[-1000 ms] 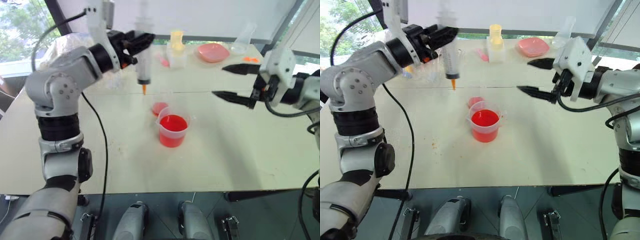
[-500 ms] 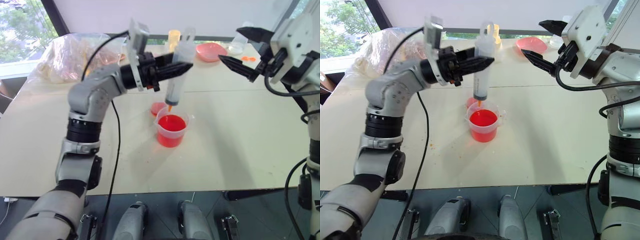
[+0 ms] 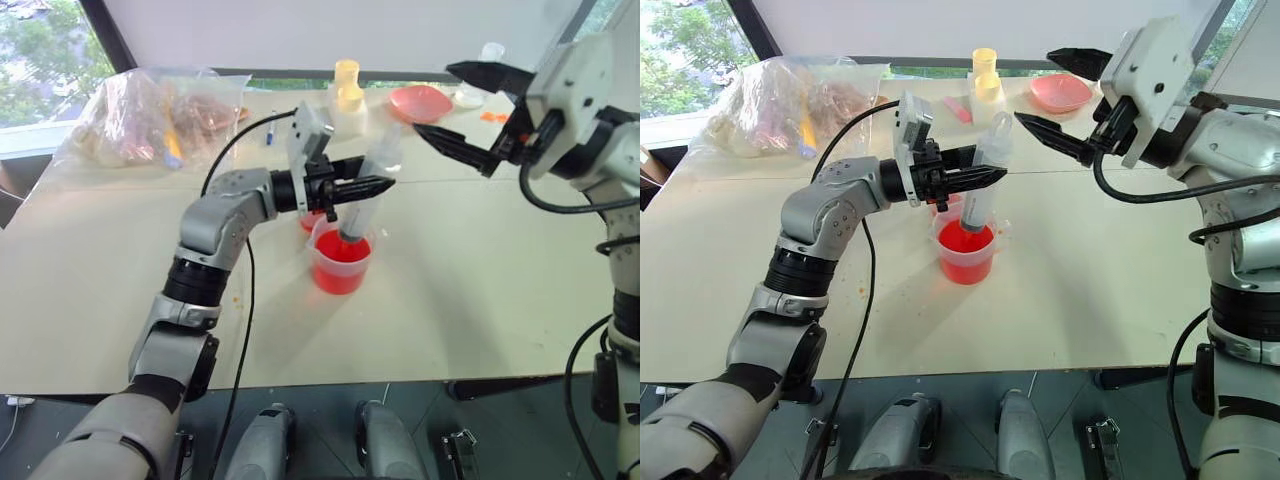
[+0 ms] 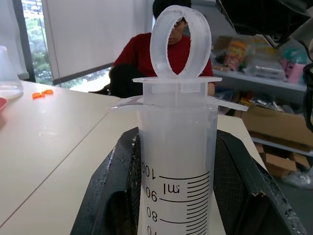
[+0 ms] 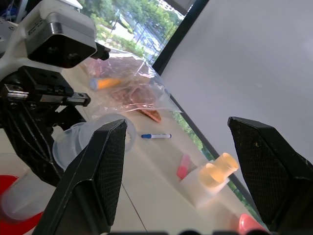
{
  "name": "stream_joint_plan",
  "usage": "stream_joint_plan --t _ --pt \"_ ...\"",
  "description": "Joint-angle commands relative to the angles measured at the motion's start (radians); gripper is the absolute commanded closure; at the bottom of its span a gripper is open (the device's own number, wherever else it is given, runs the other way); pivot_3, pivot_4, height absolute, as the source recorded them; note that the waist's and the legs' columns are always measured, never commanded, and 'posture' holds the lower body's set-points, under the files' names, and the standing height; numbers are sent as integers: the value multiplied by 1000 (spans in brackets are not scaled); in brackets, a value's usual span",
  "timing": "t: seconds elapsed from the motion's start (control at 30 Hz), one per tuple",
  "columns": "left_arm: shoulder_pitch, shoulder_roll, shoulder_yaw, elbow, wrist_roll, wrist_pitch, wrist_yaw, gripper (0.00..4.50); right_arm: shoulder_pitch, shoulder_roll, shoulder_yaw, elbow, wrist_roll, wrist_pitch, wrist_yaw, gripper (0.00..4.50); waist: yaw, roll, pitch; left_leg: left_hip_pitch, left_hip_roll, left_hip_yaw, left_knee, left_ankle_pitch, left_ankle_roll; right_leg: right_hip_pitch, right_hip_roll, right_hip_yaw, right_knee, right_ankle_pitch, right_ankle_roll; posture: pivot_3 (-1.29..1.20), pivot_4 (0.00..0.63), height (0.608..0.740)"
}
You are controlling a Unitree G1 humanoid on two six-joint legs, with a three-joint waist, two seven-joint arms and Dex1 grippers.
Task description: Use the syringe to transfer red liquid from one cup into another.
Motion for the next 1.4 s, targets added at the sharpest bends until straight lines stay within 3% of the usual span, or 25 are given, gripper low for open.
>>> stream_joint_plan --t 0.03,0.6,0.73,0.87,1.4 --pt "-8 1 11 -44 -2 -17 -3 3049 -28 10 -3 -23 14 -1 0 1080 0 0 0 0 0 0 0 0 0 0 0 0 0 0 0 0 150 740" --pt "72 14 -24 -104 22 -12 -22 3049 -27 79 48 38 -53 -75 -2 1080 0 0 0 0 0 0 0 0 0 0 0 0 1 0 0 0 150 740" --pt "93 8 -41 -70 57 -48 -27 3049 -10 91 51 9 -25 -59 22 2333 0 0 0 0 0 0 0 0 0 0 0 0 1 0 0 0 150 740" --pt "102 6 -48 -59 65 -60 -33 3049 14 84 49 -23 -3 -32 44 4413 0 0 0 0 0 0 0 0 0 0 0 0 0 0 0 0 150 740" --pt "147 -1 -64 -30 72 -83 -32 3049 -56 38 -7 77 -48 -77 24 4467 0 0 0 0 0 0 0 0 0 0 0 0 1 0 0 0 150 740"
